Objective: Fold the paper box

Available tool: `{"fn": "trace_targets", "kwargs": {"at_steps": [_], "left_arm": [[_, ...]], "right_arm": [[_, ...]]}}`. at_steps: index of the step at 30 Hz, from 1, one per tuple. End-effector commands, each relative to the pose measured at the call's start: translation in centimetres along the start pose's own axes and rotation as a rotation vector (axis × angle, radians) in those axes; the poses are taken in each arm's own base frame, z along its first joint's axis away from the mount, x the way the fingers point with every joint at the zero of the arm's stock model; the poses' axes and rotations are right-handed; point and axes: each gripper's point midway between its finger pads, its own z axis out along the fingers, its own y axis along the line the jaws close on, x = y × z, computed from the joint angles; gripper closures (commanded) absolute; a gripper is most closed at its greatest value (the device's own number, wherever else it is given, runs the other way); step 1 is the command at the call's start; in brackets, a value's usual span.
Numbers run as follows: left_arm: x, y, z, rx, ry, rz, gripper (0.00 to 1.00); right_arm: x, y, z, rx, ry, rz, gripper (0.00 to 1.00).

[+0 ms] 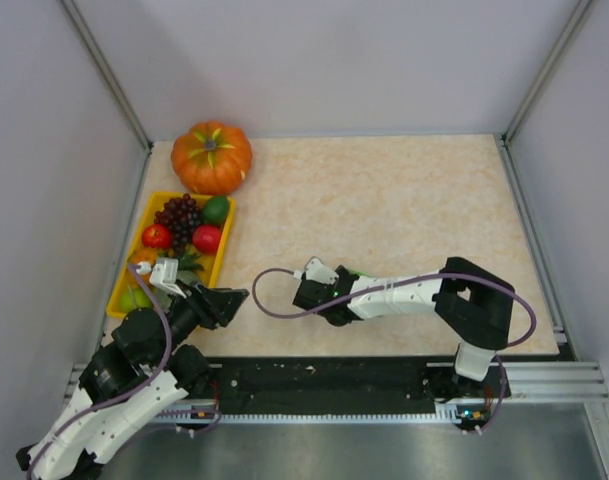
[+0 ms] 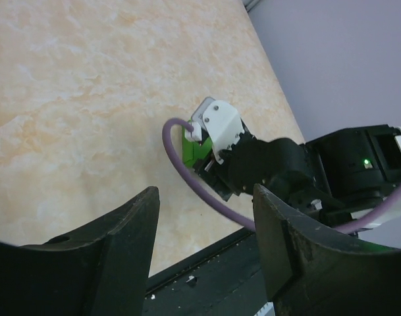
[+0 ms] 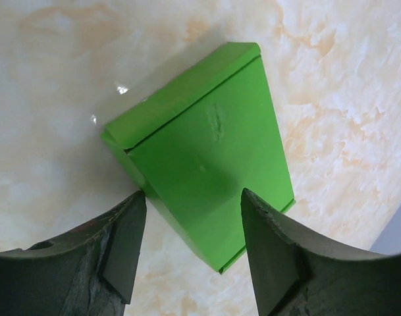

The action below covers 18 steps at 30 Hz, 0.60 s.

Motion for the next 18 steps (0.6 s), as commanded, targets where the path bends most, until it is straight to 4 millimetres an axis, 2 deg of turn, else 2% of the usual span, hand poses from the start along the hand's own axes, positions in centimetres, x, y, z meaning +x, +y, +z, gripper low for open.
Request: {"fn": "trace_targets", "kwargs": {"at_steps": [1, 3, 4, 6, 7, 11, 15, 18], "left_arm": [[-0.2, -0.8, 0.0, 0.049, -0.009, 0.013, 0.37], [-0.1, -1.1, 0.2, 0.063, -0.008, 0.011, 0.37], [0.0, -1.2, 0.3, 0.072, -0.005, 0.011, 0.37], [0.0, -1.7, 0.4, 0.095, -0.005, 0.01, 0.37], [0.3, -1.6, 0.6, 0.093, 0.005, 0.011, 0.37], [0.3, -2.1, 0.8, 0.116, 0.01, 0.03, 0.37], [0.1, -2.7, 1.0, 0.138, 0.009, 0.042, 0.37], [0.2, -3.1, 1.1, 0.162, 0.014, 0.052, 0.37]], "right_arm": [[-1.6, -1.9, 1.3, -0.02, 0.0, 0.137, 0.42], [-1.5, -3.3, 2.4, -0.002, 0.041, 0.241, 0.46], [-0.5, -5.3, 3.5, 0.036, 0.106, 0.36, 0.46], [0.2, -7.3, 4.8, 0.07, 0.178, 0.494, 0.45], [1.1, -9.2, 5.9, 0.114, 0.224, 0.6, 0.43], [4.0, -12.5, 7.5, 0.188, 0.322, 0.729, 0.42], [8.4, -14.6, 8.1, 0.239, 0.409, 0.819, 0.42], [9.2, -14.8, 8.8, 0.137, 0.429, 0.903, 0.43]]}}
